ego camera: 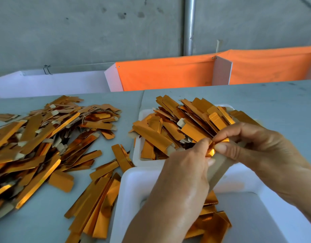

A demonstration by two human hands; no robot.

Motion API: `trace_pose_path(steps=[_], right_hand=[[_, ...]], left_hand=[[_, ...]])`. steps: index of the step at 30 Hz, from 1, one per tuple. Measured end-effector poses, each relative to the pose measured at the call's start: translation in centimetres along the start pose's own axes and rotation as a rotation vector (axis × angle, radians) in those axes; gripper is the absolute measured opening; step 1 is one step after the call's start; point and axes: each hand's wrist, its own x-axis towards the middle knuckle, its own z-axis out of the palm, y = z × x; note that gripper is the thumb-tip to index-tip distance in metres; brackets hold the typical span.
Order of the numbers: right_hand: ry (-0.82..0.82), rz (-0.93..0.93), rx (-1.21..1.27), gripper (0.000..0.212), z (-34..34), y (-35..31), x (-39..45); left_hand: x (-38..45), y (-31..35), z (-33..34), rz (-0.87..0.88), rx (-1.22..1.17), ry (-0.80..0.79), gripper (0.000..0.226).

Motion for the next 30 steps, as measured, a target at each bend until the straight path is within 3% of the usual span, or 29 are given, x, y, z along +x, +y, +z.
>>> trace_pose_path(steps=[5,10,16,20,26,30], right_hand=[[0.062,0.022,0.050,0.015,-1.0,0.4,0.3],[0.011,-0.014,0.024,0.055,-2.1,0.7,0.2],[-0.030,-0.033,-0.060,0.021,-2.2,0.7,0.4],[-0.033,0.016,-0.136,0.026,-2.2,0.9,0.3],[-0.050,0.056,-0.156,0.027,-2.5,0.9,0.2],[-0.044,0.091,-0.163,0.031,-2.6,0.8,0.2]], left_hand=[[-0.1,-0.9,0.0,-0.011,0.141,-0.050,0.031],[0.0,-0.6,-0.6,0.010,0.034,-0.024,0.021],[0.1,-0.5,-0.5,0.071,-0.045,-0.002,0.025],[-0.1,-0.6,-0.2,0.092,-0.098,0.026,0.032],[-0.5,-0.8,-0.4,0.055,-0.214,0.008,0.026],[-0.3,-0.5,-0.2,0.079,-0.157,0.005,0.030]])
